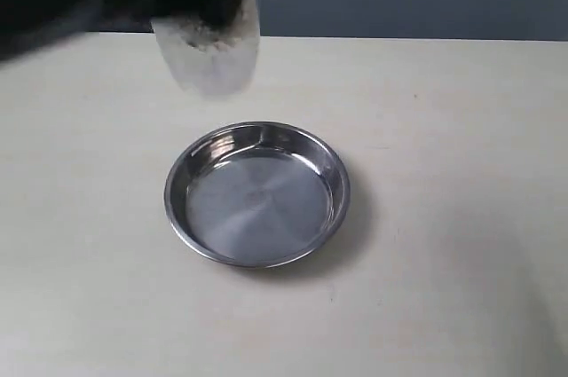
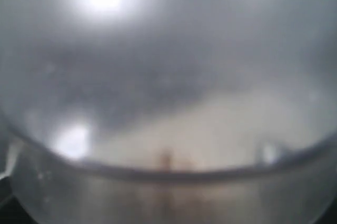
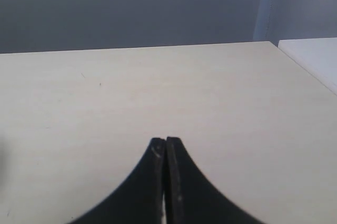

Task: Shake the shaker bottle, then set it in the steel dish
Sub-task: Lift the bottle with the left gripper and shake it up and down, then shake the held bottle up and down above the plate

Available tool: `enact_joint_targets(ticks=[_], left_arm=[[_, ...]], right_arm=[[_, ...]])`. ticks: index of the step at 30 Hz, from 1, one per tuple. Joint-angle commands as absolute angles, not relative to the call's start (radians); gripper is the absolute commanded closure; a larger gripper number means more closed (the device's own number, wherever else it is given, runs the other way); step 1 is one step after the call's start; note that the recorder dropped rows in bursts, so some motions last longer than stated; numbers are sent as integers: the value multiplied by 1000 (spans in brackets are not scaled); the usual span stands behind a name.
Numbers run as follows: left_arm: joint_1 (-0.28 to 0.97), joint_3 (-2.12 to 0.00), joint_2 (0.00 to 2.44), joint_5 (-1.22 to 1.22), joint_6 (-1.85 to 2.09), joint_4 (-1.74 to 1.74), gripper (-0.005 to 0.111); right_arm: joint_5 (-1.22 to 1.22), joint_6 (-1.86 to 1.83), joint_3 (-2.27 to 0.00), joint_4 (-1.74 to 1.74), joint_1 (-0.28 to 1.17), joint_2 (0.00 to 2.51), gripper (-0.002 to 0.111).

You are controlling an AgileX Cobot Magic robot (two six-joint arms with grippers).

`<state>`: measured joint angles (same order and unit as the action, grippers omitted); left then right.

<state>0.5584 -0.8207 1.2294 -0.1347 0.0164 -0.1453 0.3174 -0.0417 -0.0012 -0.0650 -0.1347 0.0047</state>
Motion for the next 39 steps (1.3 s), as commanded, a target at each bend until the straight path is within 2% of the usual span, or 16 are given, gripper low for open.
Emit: enact_joint_targets(ticks=[1, 5, 9, 11, 15, 18, 21, 26, 29, 32, 36, 39], left_arm=[[565, -757, 1345, 31, 0, -171, 106], [575, -770, 1197, -91, 0, -156, 106], [570, -626, 1360, -269, 0, -179, 106], [570, -665, 1368, -238, 0, -179, 106], [580, -828, 1200, -209, 0, -108, 106], [580, -769, 1265, -54, 0, -158, 106], [580, -669, 1391, -100, 0, -164, 106], [576, -823, 1233, -144, 50, -143, 106], [583, -752, 1314, -48, 41, -224, 106], [592, -686, 1434, -87, 26, -254, 106], [590, -839, 1270, -150, 82, -166, 106], [592, -806, 1310, -87, 62, -241, 106]], right_arm=[[305, -44, 0, -66, -138, 0, 109], [305, -44, 0, -66, -138, 0, 109], [305, -44, 0, -66, -138, 0, 109], [305, -44, 0, -66, -138, 0, 109], [305, -44, 0, -66, -138, 0, 109], [305, -44, 0, -66, -138, 0, 109], [305, -44, 0, -66, -138, 0, 109], [305, -44, 0, -66, -138, 0, 109], [305, -44, 0, -66, -138, 0, 109], [305, -44, 0, -66, -138, 0, 109], [305, -44, 0, -66, -138, 0, 109], [305, -44, 0, -66, -138, 0, 109]])
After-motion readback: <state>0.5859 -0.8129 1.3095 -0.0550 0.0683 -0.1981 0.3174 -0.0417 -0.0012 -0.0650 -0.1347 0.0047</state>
